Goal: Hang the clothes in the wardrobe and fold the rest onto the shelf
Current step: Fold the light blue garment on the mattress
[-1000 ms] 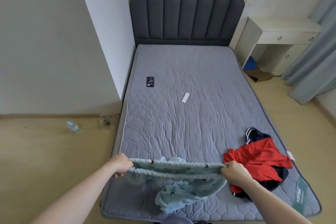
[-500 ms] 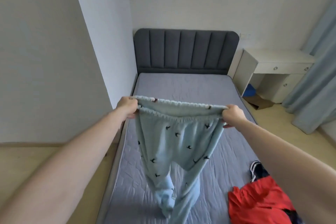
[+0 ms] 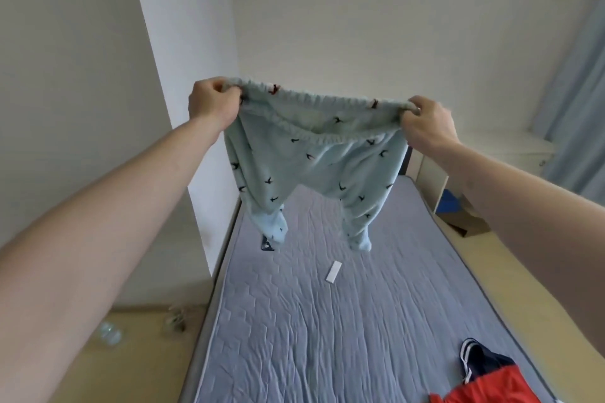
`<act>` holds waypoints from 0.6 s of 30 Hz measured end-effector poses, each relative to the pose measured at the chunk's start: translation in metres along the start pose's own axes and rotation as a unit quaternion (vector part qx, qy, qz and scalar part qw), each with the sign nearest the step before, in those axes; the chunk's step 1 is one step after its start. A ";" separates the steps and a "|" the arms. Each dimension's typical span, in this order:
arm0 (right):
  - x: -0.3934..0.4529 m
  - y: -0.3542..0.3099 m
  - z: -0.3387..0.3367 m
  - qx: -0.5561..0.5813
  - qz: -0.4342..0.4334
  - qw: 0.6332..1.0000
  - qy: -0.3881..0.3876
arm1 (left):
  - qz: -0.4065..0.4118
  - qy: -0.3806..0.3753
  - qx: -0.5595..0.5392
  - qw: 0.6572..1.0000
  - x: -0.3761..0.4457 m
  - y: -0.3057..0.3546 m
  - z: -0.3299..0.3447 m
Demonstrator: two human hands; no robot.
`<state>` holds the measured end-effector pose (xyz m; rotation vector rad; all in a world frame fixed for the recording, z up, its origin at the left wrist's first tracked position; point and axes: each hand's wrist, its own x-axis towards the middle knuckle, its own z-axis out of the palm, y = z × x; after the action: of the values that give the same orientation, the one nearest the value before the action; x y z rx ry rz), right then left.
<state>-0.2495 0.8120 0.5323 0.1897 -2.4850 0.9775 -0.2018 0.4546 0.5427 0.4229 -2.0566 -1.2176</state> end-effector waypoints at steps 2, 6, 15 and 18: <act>-0.018 0.013 0.007 -0.018 -0.006 1.000 -0.019 | 0.009 -0.018 0.011 1.000 -0.015 -0.019 0.002; -0.070 0.063 0.039 -0.066 0.008 0.995 -0.069 | -0.004 -0.077 0.053 0.996 -0.067 -0.082 0.010; -0.250 0.214 0.152 -0.154 0.134 0.939 -0.278 | -0.198 -0.247 0.131 0.939 -0.251 -0.295 0.045; -0.321 0.262 0.194 -0.176 0.157 0.909 -0.343 | -0.264 -0.280 0.161 0.909 -0.325 -0.367 0.052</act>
<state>-0.1122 0.8627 0.0988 0.0070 -3.3754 0.6138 -0.0355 0.4933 0.0801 0.9194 -2.7745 -1.4235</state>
